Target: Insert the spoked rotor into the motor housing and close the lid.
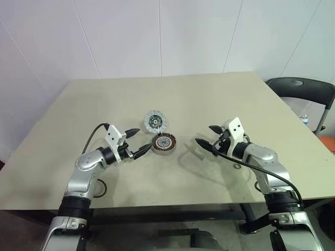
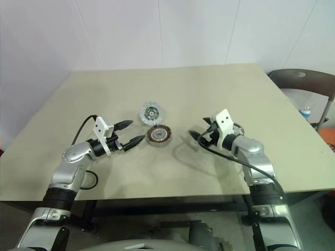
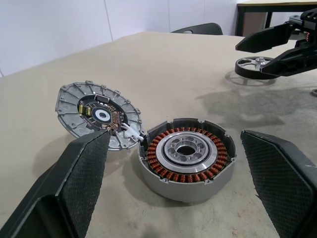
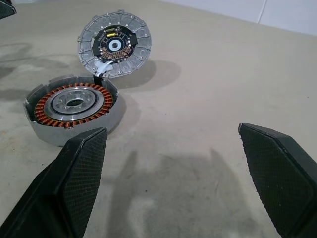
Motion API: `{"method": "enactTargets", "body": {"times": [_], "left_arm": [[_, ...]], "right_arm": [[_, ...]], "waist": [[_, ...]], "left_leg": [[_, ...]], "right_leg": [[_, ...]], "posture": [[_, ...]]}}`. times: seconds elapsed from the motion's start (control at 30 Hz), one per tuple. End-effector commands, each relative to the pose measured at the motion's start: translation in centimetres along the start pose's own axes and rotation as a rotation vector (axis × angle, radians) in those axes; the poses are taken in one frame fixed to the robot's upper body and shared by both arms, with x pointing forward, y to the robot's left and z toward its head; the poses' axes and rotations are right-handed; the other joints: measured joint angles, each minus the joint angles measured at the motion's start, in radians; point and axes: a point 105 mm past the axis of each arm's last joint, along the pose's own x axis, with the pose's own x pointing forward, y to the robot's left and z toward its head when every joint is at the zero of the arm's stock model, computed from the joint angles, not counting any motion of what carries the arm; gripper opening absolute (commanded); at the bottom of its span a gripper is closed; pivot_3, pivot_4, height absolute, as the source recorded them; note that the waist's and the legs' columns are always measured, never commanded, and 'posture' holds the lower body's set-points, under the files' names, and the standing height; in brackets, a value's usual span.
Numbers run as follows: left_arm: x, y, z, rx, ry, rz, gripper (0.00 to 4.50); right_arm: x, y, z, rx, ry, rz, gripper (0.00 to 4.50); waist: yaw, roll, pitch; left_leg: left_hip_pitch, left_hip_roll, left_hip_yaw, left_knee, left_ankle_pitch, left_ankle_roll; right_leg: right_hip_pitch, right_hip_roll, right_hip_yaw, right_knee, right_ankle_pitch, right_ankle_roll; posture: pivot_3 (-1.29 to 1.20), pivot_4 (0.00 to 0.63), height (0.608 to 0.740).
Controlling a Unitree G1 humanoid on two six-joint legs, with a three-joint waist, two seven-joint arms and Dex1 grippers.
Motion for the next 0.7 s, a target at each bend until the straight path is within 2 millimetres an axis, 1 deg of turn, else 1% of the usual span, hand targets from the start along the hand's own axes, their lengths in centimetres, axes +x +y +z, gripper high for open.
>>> {"method": "enactTargets", "body": {"times": [0.03,0.3,0.47,0.57,0.7], "left_arm": [[0.2,0.1,1.0,0.031,-0.025,-0.008,4.50],[0.1,0.3,0.6,0.029,-0.018,-0.005,4.50],[0.4,0.0,-0.1,0.026,-0.007,-0.019,4.50],[0.8,-0.1,-0.4,0.025,-0.002,-0.027,4.50],[1.0,-0.1,-0.4,0.027,-0.005,-0.030,4.50]], "right_arm": [[-0.3,-0.2,1.7,-0.042,-0.049,-0.005,4.44],[-0.2,-0.3,1.8,-0.043,-0.049,-0.010,4.44],[0.2,0.1,2.0,-0.047,-0.053,0.000,4.44],[0.9,1.0,2.4,-0.062,-0.055,0.034,4.44],[2.6,2.9,2.6,-0.113,-0.020,0.101,4.44]], "waist": [[0.000,0.000,0.000],[0.000,0.000,0.000],[0.000,0.000,0.000],[0.000,0.000,0.000],[-0.002,0.000,0.000]], "left_leg": [[0.000,0.000,0.000,0.000,0.000,0.000],[0.000,0.000,0.000,0.000,0.000,0.000],[0.000,0.000,0.000,0.000,0.000,0.000],[0.000,0.000,0.000,0.000,0.000,0.000],[0.000,0.000,0.000,0.000,0.000,0.000]], "right_leg": [[0.000,0.000,0.000,0.000,0.000,0.000],[0.000,0.000,0.000,0.000,0.000,0.000],[0.000,0.000,0.000,0.000,0.000,0.000],[0.000,0.000,0.000,0.000,0.000,0.000],[0.000,0.000,0.000,0.000,0.000,0.000]], "posture": [[0.00,0.000,0.740],[0.00,0.000,0.740],[0.00,0.000,0.740],[0.00,0.000,0.740],[0.00,0.000,0.740]]}}
